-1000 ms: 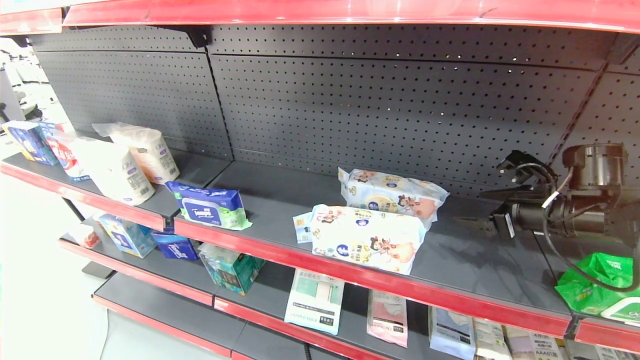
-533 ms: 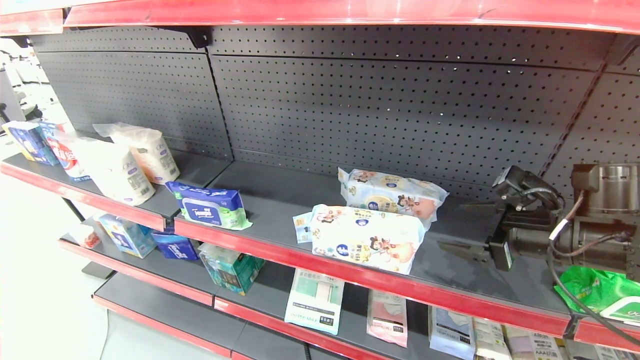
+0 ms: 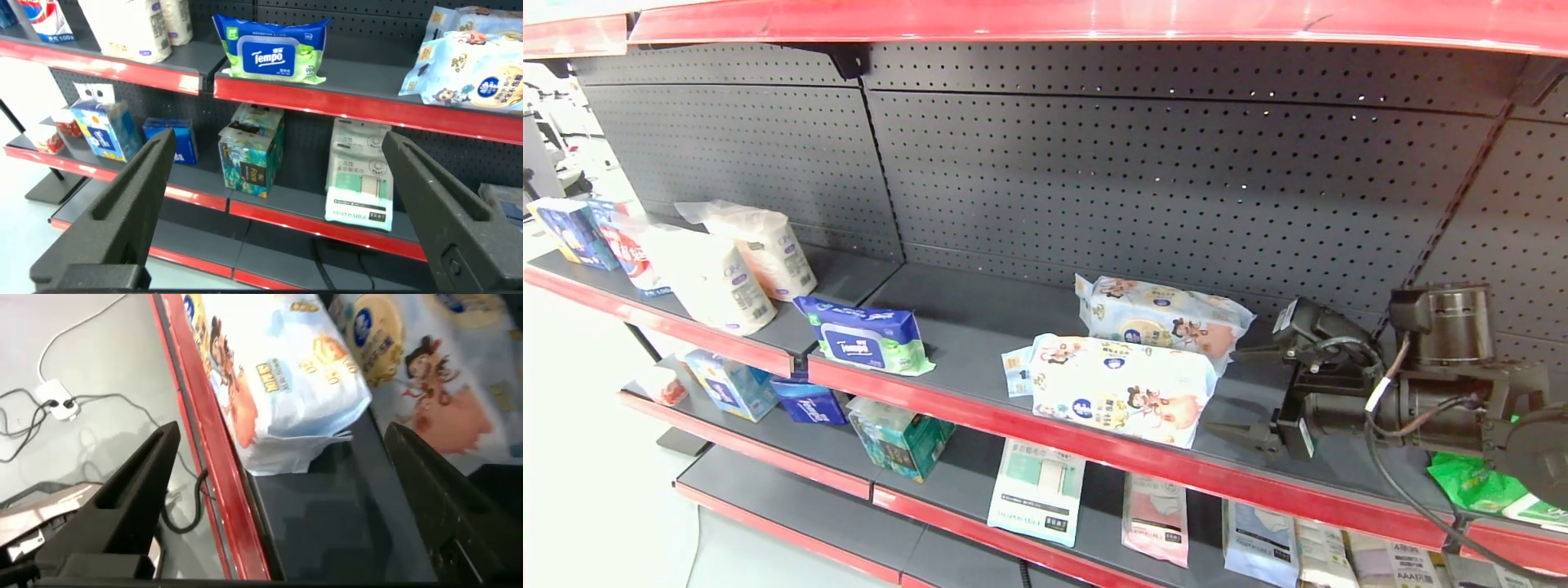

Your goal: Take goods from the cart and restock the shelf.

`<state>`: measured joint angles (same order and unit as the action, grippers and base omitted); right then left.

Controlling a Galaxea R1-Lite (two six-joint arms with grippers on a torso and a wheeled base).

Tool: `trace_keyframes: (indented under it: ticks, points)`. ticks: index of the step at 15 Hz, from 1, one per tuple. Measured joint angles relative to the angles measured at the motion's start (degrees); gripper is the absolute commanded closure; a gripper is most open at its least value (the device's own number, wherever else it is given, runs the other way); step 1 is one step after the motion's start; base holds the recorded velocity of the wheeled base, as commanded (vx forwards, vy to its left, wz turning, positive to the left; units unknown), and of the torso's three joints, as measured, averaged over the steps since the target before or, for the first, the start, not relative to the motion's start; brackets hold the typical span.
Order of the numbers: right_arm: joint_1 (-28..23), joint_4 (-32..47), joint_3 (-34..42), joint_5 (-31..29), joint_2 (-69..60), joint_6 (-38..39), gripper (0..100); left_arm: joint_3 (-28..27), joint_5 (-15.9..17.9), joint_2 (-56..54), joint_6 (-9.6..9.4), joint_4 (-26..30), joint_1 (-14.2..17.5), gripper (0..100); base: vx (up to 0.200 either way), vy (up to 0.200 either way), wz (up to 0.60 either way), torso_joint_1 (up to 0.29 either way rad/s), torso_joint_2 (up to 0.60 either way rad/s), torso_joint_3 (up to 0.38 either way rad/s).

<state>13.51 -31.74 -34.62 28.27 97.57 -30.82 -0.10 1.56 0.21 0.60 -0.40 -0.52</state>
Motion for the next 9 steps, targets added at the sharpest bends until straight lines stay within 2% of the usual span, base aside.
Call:
trace_keyframes:
  ticks: [9]
  points:
    - [0.2, -1.8, -2.5, 0.0, 5.7, -0.5, 0, 0.0, 0.0, 0.0, 0.00, 0.0, 0.0, 0, 0.000, 0.000, 0.00, 0.000, 0.00, 0.000]
